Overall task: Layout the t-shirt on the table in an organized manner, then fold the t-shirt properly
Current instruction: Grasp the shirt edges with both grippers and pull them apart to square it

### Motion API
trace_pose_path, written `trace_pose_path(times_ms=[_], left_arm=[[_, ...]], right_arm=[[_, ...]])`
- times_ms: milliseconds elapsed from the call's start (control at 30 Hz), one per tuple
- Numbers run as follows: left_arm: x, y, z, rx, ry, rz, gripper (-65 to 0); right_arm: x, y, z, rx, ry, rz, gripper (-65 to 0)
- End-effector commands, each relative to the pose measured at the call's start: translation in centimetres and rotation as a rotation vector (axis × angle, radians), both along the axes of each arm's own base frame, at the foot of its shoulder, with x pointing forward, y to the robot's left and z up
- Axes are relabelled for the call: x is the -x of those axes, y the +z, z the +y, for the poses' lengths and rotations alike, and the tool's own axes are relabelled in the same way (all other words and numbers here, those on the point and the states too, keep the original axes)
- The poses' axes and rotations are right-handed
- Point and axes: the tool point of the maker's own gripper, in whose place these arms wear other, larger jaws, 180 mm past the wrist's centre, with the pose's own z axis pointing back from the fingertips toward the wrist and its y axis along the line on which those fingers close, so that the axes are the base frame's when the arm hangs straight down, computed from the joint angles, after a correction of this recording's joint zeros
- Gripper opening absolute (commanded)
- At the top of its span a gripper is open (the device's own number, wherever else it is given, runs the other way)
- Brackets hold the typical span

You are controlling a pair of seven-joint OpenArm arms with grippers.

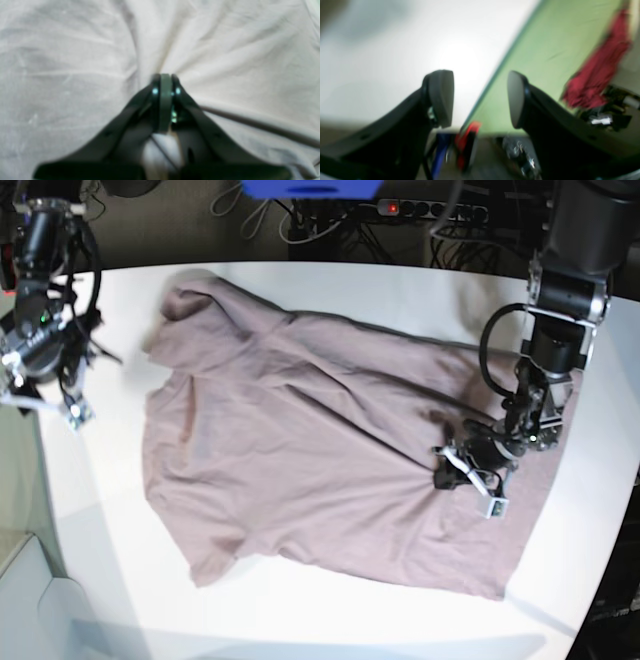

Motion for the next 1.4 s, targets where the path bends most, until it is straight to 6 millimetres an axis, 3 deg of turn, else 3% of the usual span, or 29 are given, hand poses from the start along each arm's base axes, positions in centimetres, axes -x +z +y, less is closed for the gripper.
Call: trace_pose_path(times_ms=[0, 100, 200, 400, 600, 667, 800, 900, 1000, 1167, 1300, 1367], left_arm=[[1.9, -2.3, 1.0, -0.082, -0.024, 0.099, -64.9], [2.0, -2.4, 0.8, -0.08, -0.026, 0.103, -64.9], [2.5, -2.9, 0.9, -0.081, -0.026, 0.114, -64.9], [2.7, -3.0, 0.9, -0.083, -0.025, 0.12, -64.9], [2.7, -3.0, 1.0, -0.085, -0.025, 0.121, -64.9], [2.8, -3.1, 1.1, -0.087, -0.021, 0.123, -64.9], [2.6, -2.9, 1.2, -0.083, -0.015, 0.117, -64.9], [1.7, -2.0, 2.3, -0.036, 0.062, 0.088, -64.9], [0.6, -0.6, 4.4, 0.029, 0.173, 0.048, -64.9], [-0.4, 0.9, 6.5, 0.098, 0.279, 0.005, -64.9], [-1.3, 2.5, 6.1, 0.106, 0.261, -0.044, -64.9], [-1.7, 3.4, 4.8, 0.112, 0.234, -0.077, -64.9]], right_arm=[[-1.1, 0.9, 0.8, -0.02, 0.011, -0.045, -35.0], [-4.5, 0.3, 4.4, -0.126, 0.033, -0.076, -48.5], [-6.7, -2.6, 6.8, -0.217, 0.035, -0.006, -65.0], [-8.8, -8.5, 11.6, -0.37, 0.086, 0.134, -65.0], [-9.4, -11.7, 13.0, -0.481, 0.102, 0.151, -65.0], [-9.9, -12.5, 12.2, -0.497, 0.094, 0.154, -65.0], [-12.7, -12.6, 10.1, -0.547, 0.078, 0.109, -65.0], [-15.3, -11.7, 8.4, -0.59, 0.064, 0.048, -65.0], [-18.2, -9.4, 6.6, -0.617, 0.057, -0.036, -65.0], [-21.3, -5.9, 4.7, -0.617, 0.056, -0.123, -65.0], [-22.2, -4.5, 4.1, -0.604, 0.062, -0.154, -65.0], [-22.5, -3.5, 4.0, -0.58, 0.078, -0.178, -65.0]])
